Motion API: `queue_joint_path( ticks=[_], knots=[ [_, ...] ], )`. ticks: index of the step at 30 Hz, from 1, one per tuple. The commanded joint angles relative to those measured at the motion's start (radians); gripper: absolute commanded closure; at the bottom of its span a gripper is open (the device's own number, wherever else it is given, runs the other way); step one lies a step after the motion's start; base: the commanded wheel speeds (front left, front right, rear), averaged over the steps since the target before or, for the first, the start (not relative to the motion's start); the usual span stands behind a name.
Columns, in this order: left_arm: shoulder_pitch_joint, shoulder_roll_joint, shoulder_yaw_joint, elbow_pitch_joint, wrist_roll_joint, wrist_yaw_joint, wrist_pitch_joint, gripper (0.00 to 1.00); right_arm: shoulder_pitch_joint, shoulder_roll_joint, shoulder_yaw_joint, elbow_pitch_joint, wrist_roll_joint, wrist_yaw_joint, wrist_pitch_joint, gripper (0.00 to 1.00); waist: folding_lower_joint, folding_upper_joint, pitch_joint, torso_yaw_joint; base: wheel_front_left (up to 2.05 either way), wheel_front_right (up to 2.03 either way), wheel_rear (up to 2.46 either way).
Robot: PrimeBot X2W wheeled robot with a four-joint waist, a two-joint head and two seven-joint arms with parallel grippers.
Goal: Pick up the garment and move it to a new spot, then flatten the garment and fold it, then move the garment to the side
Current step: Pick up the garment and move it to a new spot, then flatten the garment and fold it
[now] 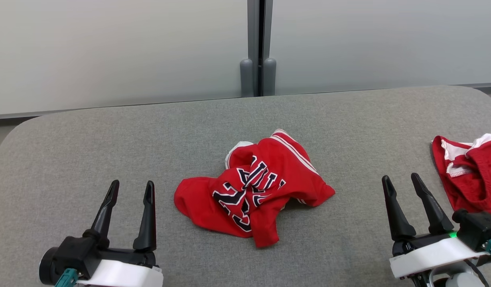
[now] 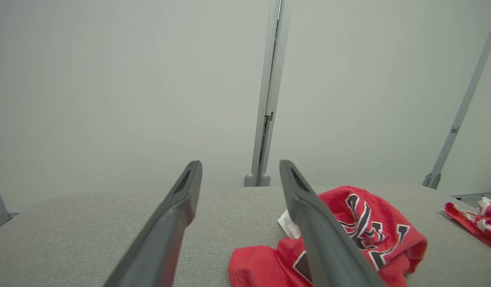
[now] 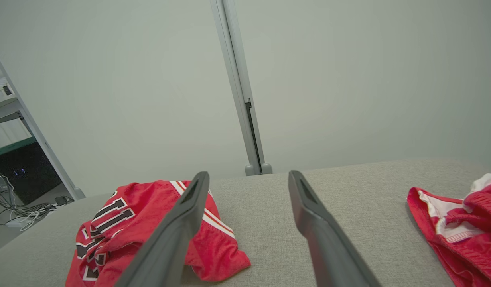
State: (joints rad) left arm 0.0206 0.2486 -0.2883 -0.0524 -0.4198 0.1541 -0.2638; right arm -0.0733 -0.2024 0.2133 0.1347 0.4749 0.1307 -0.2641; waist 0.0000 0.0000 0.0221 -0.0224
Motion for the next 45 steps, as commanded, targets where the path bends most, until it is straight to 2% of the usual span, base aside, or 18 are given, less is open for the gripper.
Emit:
queue_joint_path(
  ticks=[1,17,27,36,40,45],
  knots=[
    [-0.008,-0.008,0.017,0.004,0.015,-0.015,-0.001,0.00,-0.004,-0.011,0.000,0.000,-0.001,0.000,0.000,0.00,0.0000,0.0000,0.002,-0.002,0.00,0.00,0.00],
    [0.000,-0.069,0.078,0.027,0.067,-0.083,0.000,0.00,-0.014,-0.022,0.020,0.028,0.012,0.000,0.000,0.00,0.0000,0.0000,0.006,-0.005,0.00,0.00,0.00],
    [0.000,-0.095,0.104,0.040,0.090,-0.114,0.000,0.00,-0.026,-0.034,0.084,0.070,0.051,0.000,0.002,0.00,0.0000,0.0000,0.011,0.011,0.00,0.00,0.00],
    [-0.036,-0.121,0.104,0.058,0.105,-0.142,0.000,0.00,-0.114,-0.032,0.309,0.178,0.216,0.000,0.214,0.00,0.0000,0.0000,0.037,0.085,0.00,0.00,0.00],
    [-0.047,-0.128,0.109,0.066,0.111,-0.152,0.000,0.00,-0.173,-0.026,0.347,0.255,0.262,0.000,0.288,0.00,0.0000,0.0000,0.056,0.137,0.00,0.00,0.00],
    [-0.060,-0.143,0.112,0.076,0.117,-0.164,0.000,0.00,-0.238,-0.020,0.363,0.335,0.301,0.000,0.327,0.00,0.0000,0.0000,0.086,0.206,0.00,0.00,0.00]
  ],
)
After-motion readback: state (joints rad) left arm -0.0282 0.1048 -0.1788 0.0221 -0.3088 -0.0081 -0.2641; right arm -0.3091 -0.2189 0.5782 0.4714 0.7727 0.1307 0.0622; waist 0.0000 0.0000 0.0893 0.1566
